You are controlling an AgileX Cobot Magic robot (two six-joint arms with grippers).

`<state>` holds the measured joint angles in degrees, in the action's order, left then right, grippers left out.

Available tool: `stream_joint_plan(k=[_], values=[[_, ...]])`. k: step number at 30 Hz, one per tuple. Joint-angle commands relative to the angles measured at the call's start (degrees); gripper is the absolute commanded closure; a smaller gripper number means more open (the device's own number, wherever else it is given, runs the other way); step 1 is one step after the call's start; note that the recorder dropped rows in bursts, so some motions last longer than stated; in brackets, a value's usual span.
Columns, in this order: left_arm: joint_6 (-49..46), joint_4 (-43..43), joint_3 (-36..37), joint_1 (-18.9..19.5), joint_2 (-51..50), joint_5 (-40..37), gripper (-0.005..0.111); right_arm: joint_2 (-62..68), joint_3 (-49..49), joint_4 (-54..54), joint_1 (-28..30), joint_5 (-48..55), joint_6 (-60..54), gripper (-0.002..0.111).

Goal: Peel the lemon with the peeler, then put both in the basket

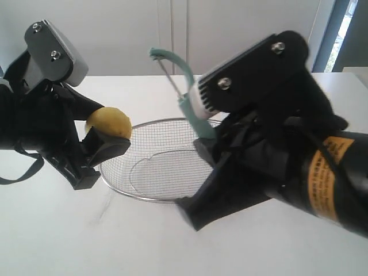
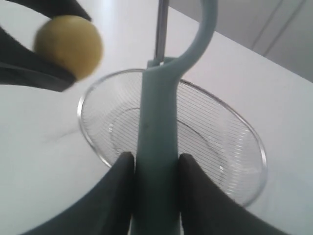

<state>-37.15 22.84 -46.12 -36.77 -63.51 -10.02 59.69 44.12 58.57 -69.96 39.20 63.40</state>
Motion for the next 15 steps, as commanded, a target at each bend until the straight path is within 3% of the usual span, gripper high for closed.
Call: stream_joint_plan(k=[1,5,15], values=[[1.26,0.49,0.15,0.11,0.80,0.36,0.107,-1.86,-1.33,3.39,-0.25,8.43,-0.16,0.108],[1.25,0.49,0.15,0.11,0.80,0.23,0.107,-0.63,-1.74,6.82,1.28,5.48,2.94,0.108],[1.37,0.67,0.05,0.11,0.80,-0.15,0.107,11.26,-1.08,7.67,11.30,-12.21,4.81,0.108]])
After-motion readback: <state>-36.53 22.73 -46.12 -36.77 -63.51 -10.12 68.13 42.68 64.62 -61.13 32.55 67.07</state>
